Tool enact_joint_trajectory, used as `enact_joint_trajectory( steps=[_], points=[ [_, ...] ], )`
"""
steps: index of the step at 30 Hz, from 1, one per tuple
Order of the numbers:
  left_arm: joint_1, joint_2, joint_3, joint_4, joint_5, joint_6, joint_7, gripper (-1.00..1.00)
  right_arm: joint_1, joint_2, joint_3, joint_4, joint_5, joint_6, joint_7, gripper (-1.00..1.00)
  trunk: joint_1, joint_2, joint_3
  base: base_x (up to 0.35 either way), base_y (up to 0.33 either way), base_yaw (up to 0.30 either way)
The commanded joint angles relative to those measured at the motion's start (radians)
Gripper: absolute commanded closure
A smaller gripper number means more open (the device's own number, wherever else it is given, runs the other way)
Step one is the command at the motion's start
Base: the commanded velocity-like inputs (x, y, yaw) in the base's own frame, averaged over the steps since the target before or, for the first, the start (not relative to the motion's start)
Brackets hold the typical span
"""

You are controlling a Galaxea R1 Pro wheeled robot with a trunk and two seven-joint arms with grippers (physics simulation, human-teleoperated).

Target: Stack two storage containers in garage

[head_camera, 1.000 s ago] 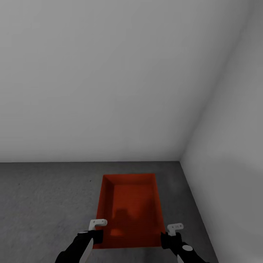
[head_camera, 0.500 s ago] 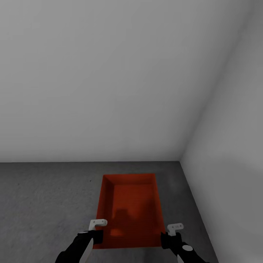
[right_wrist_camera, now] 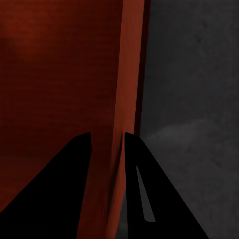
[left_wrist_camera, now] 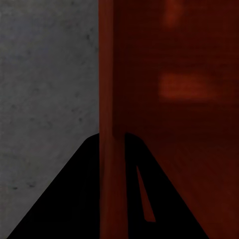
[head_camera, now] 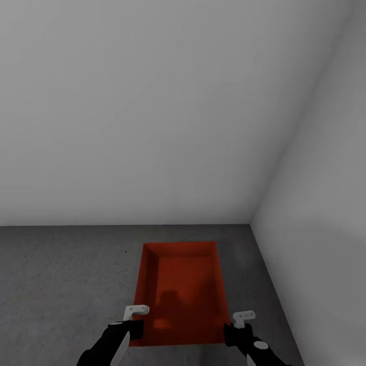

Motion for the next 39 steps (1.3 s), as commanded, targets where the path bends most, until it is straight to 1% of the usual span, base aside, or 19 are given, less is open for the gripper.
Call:
enact_joint_trajectory(
  steps=[1,16,22,39],
  points=[
    [-0.001,-0.003,0.017,-0.029,-0.019,0.007,0.005,1.00,0.001,0.007,0.053,0.003,-0.009,-0.004,0.004,1.00,0.000,0.000,-0.001,0.000,0.000,0.000],
    [-0.001,-0.001,0.017,-0.029,-0.019,0.008,0.005,1.00,0.001,0.007,0.053,0.003,-0.009,-0.004,0.004,1.00,0.000,0.000,-0.001,0.000,-0.022,0.000],
    [-0.001,-0.001,0.017,-0.029,-0.019,0.008,0.005,1.00,0.001,0.007,0.053,0.003,-0.009,-0.004,0.004,1.00,0.000,0.000,-0.001,0.000,-0.091,0.000],
    [-0.001,-0.002,0.018,-0.029,-0.020,0.008,0.005,1.00,0.001,0.007,0.053,0.003,-0.008,-0.004,0.004,1.00,0.000,0.000,-0.001,0.000,-0.004,0.000]
  ],
)
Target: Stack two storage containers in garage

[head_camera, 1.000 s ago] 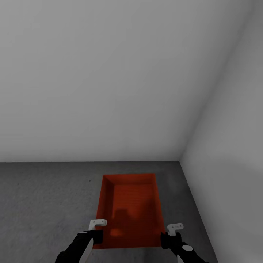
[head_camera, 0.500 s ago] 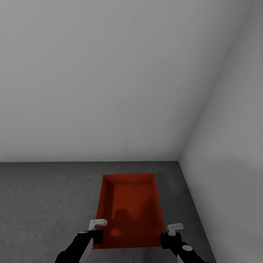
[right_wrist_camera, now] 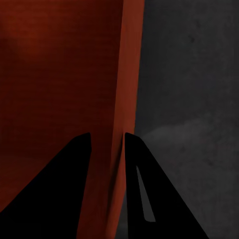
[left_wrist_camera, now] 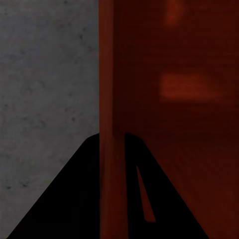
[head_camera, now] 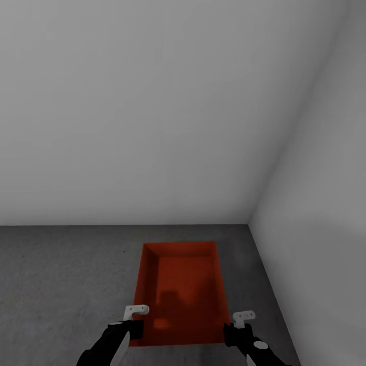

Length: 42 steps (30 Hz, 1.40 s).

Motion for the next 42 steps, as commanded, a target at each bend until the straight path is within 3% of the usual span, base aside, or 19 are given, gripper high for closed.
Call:
enact_joint_trajectory(
  steps=[1,9,22,33,42],
  points=[
    [-0.001,-0.003,0.018,-0.027,-0.020,0.007,0.005,1.00,0.001,0.006,0.054,0.003,-0.009,-0.004,0.004,1.00,0.000,0.000,-0.001,0.000,0.000,0.000],
    [-0.001,-0.001,0.018,-0.027,-0.020,0.007,0.005,1.00,0.001,0.006,0.054,0.003,-0.009,-0.004,0.004,1.00,0.019,-0.035,-0.016,0.000,0.000,0.000],
    [-0.001,-0.002,0.018,-0.027,-0.020,0.006,0.005,1.00,0.001,0.006,0.054,0.003,-0.009,-0.004,0.004,1.00,0.019,-0.035,-0.016,0.000,0.000,0.000],
    [-0.001,-0.001,0.017,-0.027,-0.020,0.007,0.005,1.00,0.001,0.006,0.054,0.003,-0.009,-0.004,0.004,1.00,0.061,-0.112,-0.051,0.000,0.000,0.000],
    [-0.001,-0.001,0.017,-0.027,-0.020,0.006,0.005,1.00,0.001,0.006,0.054,0.003,-0.009,-0.004,0.004,1.00,0.061,-0.112,-0.051,0.000,0.000,0.000]
  ],
)
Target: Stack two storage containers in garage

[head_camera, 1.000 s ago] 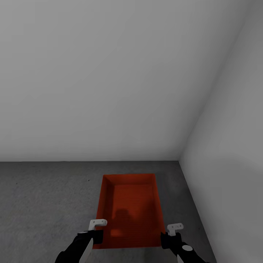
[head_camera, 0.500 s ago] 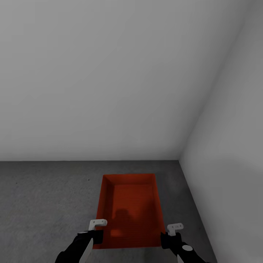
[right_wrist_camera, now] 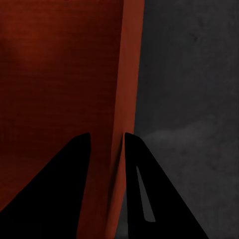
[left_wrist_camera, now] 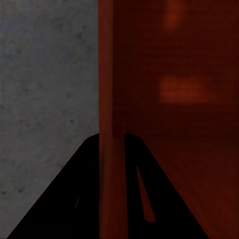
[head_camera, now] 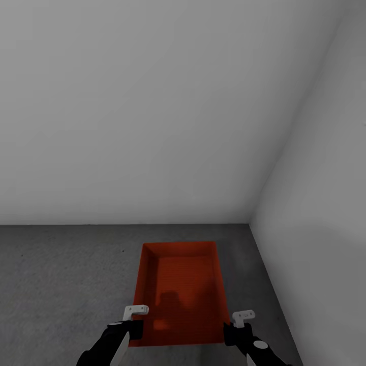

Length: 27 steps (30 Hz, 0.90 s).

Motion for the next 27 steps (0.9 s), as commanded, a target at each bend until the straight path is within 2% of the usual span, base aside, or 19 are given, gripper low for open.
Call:
enact_joint_trajectory(
  steps=[1,22,23,24,27],
  points=[
    [-0.012,-0.001,0.015,-0.004,-0.020,-0.003,0.004,1.00,0.002,0.007,0.045,0.005,-0.007,-0.004,0.003,1.00,0.012,0.000,-0.001,0.000,0.000,0.000],
    [-0.012,-0.001,0.020,-0.004,-0.018,-0.004,0.004,1.00,0.002,0.007,0.045,0.005,-0.007,-0.004,0.003,1.00,0.012,0.000,-0.001,0.000,0.000,0.000],
    [-0.012,-0.002,0.020,-0.004,-0.018,-0.004,0.004,1.00,0.002,0.007,0.045,0.005,-0.007,-0.004,0.003,-1.00,0.012,0.000,-0.001,0.000,0.000,0.000],
    [-0.012,-0.003,0.019,-0.004,-0.019,-0.004,0.005,-1.00,0.002,0.007,0.044,0.005,-0.007,-0.005,0.003,-1.00,0.012,0.000,-0.001,0.000,0.000,0.000],
    [-0.012,-0.004,0.018,-0.004,-0.018,-0.005,0.006,-1.00,0.002,0.007,0.044,0.005,-0.007,-0.005,0.003,-1.00,0.012,0.000,-0.001,0.000,0.000,0.000]
  ],
)
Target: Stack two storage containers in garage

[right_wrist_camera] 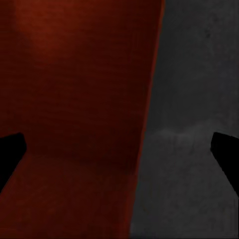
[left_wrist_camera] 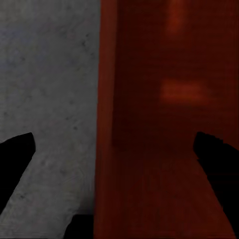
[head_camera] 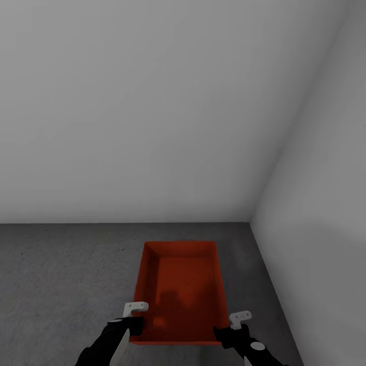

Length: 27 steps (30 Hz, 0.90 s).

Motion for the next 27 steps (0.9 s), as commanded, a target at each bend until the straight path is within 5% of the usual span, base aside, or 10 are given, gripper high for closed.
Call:
enact_joint_trajectory(
  steps=[1,27],
  points=[
    [0.000,-0.001,0.005,-0.002,-0.004,0.005,0.000,-1.00,-0.001,-0.001,0.004,0.001,-0.007,-0.004,0.001,-1.00,0.000,0.000,-0.001,0.000,0.000,0.000],
    [0.000,-0.002,0.003,-0.003,-0.001,0.007,-0.002,-1.00,-0.001,-0.001,0.004,0.001,-0.007,-0.002,0.001,-1.00,-0.008,0.014,0.006,-0.012,0.000,0.000]
  ],
)
